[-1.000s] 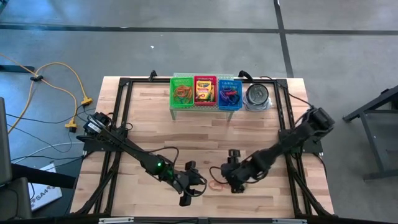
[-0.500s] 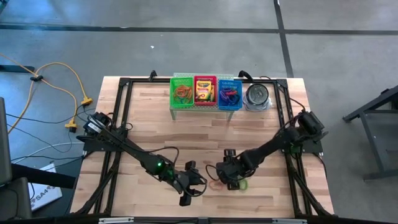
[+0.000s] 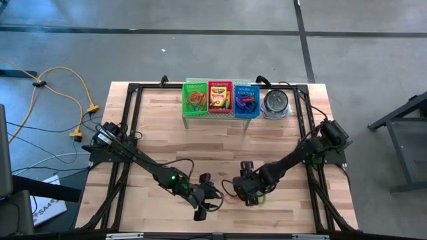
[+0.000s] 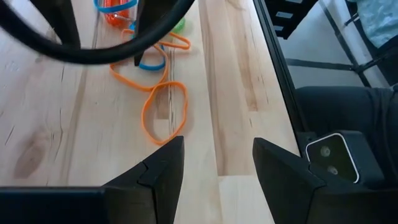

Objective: Pick & Place Office Desk Supplies
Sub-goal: Put the middle orange rubber band into the green bin on the shelf

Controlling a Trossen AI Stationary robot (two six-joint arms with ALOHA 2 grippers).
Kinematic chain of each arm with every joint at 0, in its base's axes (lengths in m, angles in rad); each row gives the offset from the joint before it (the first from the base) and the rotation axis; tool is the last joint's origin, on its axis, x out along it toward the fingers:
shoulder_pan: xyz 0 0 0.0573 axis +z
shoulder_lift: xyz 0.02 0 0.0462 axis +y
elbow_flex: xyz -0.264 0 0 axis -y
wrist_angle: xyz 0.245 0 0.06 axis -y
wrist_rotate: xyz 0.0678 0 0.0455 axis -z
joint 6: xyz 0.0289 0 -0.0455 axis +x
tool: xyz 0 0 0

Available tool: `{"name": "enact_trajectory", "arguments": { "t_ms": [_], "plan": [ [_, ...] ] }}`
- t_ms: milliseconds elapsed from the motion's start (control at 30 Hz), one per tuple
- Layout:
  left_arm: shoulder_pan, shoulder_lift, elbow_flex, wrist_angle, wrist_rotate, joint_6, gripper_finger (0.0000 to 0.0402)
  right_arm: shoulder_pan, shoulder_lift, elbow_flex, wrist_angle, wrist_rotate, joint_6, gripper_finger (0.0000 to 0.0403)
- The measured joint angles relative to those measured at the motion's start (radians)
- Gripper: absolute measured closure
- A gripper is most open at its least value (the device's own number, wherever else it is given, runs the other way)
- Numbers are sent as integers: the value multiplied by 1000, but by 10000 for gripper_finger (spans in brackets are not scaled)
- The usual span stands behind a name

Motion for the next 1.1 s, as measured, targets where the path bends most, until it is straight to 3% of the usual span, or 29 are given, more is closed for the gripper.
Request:
{"name": "enact_trajectory", "arguments": {
  "t_ms": [800, 933, 1100],
  "plan": [
    [0, 0, 0, 11, 1, 0, 215, -3, -5, -123, 130, 20, 12, 182],
    [0, 0, 0, 12, 1, 0, 215, -3, -4, -124, 129, 16, 52, 221],
    [0, 0, 0, 13, 2, 0, 215, -2, -4, -124, 129, -5, 91, 311]
  ]
}}
